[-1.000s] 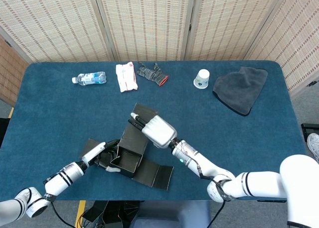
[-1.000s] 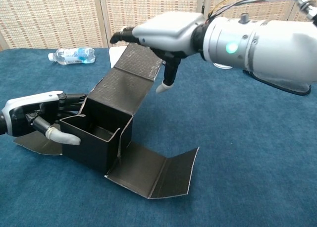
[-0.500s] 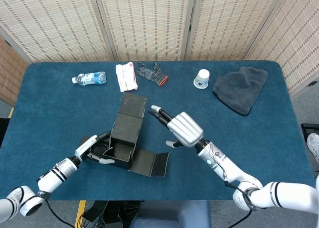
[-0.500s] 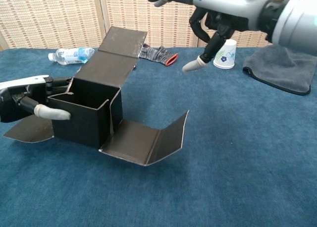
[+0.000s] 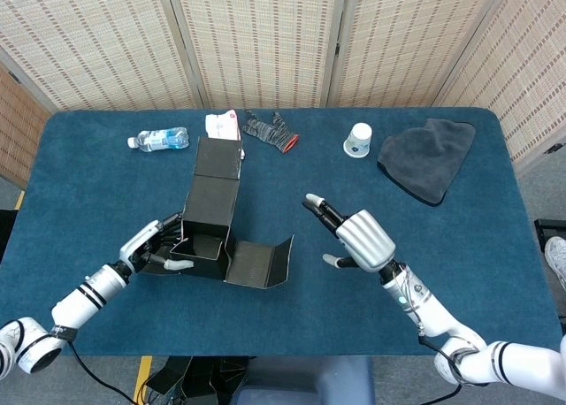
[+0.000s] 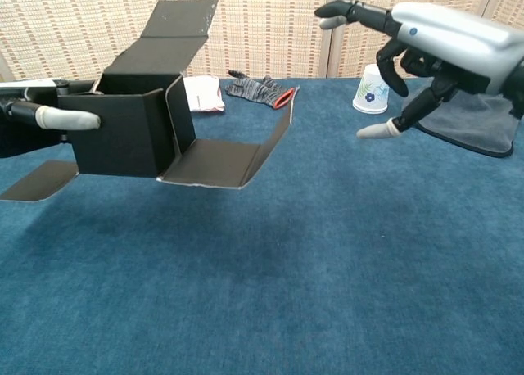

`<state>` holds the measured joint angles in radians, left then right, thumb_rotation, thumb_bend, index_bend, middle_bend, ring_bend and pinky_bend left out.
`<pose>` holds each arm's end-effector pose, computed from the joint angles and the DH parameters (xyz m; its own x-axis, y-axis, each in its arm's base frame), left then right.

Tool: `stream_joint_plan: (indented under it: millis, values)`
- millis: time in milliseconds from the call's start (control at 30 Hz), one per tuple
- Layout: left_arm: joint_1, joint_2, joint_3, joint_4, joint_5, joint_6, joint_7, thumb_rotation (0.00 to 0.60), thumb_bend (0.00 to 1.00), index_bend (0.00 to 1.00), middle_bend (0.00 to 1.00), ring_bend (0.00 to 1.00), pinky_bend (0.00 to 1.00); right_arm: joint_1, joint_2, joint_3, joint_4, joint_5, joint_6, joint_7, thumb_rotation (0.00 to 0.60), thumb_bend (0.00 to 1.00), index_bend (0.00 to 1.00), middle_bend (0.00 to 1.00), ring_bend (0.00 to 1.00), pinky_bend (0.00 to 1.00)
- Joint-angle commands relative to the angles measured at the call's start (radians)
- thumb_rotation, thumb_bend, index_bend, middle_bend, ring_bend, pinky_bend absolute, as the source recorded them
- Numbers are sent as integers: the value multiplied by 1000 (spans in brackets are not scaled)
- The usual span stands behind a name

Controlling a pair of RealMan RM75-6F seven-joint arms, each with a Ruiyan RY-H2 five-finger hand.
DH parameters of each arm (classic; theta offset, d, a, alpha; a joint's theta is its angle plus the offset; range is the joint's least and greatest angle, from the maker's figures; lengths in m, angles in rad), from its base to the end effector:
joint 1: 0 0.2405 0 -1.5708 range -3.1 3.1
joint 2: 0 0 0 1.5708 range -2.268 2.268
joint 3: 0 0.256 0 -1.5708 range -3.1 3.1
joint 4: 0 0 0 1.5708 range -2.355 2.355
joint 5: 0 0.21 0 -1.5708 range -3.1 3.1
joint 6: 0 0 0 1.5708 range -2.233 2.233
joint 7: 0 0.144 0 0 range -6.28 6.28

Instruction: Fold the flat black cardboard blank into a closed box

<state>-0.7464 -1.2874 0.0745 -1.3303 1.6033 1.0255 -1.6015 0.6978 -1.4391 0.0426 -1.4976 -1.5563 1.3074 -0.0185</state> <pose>-0.2149 0.3378 0.0555 -0.6234 0.6207 0.4755 0.6903 0.1512 0.7076 -0.1379 -0.3106 0.0383 0.3035 -0.0318 0.9523 -0.7560 -0.6163 0.2204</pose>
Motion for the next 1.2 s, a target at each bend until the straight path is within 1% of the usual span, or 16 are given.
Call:
stream_joint_plan:
  millis: [33, 167, 267, 367, 400, 533, 633, 933, 1200]
  values:
    - [-15, 16, -14, -33, -10, -21, -17, 600, 1, 171, 289, 531, 590, -13, -120, 23, 111, -29, 53, -43, 600, 0, 0, 42, 729, 1000]
    - [-25, 27, -26, -68, -24, -47, -26, 600, 1, 170, 289, 531, 590, -19, -232, 48, 220, -51, 102, -56, 600, 0, 0, 2, 700, 1000]
    - [-31, 34, -31, -84, -26, -59, -28, 600, 1, 170, 289, 530, 590, -21, -292, 62, 275, -55, 123, -53, 600, 0, 0, 0, 680, 1000]
    - [-35, 43, -37, -101, -26, -68, -41, 600, 1, 170, 287, 617, 590, -18, -344, 76, 327, -61, 138, -45, 600, 0, 0, 0, 667, 1000]
    - [-37, 47, -38, -107, -26, -71, -43, 600, 1, 170, 287, 630, 590, -17, -363, 81, 344, -63, 144, -40, 600, 0, 0, 0, 665, 1000]
    - [-39, 54, -43, -123, -27, -78, -36, 600, 1, 170, 287, 598, 591, -9, -412, 97, 386, -69, 155, -23, 600, 0, 0, 0, 658, 1000]
    - [-39, 58, -48, -137, -29, -79, -29, 600, 1, 170, 287, 524, 591, -3, -448, 107, 416, -78, 171, -5, 600, 0, 0, 0, 645, 1000]
    - [-43, 69, -51, -164, -19, -87, -60, 600, 1, 168, 282, 527, 594, 12, -537, 132, 502, -97, 218, 50, 600, 0, 0, 0, 626, 1000]
    - [-39, 48, -48, -149, -23, -98, -13, 600, 1, 168, 282, 526, 594, 24, -574, 154, 543, -105, 251, 84, 600, 0, 0, 0, 626, 1000]
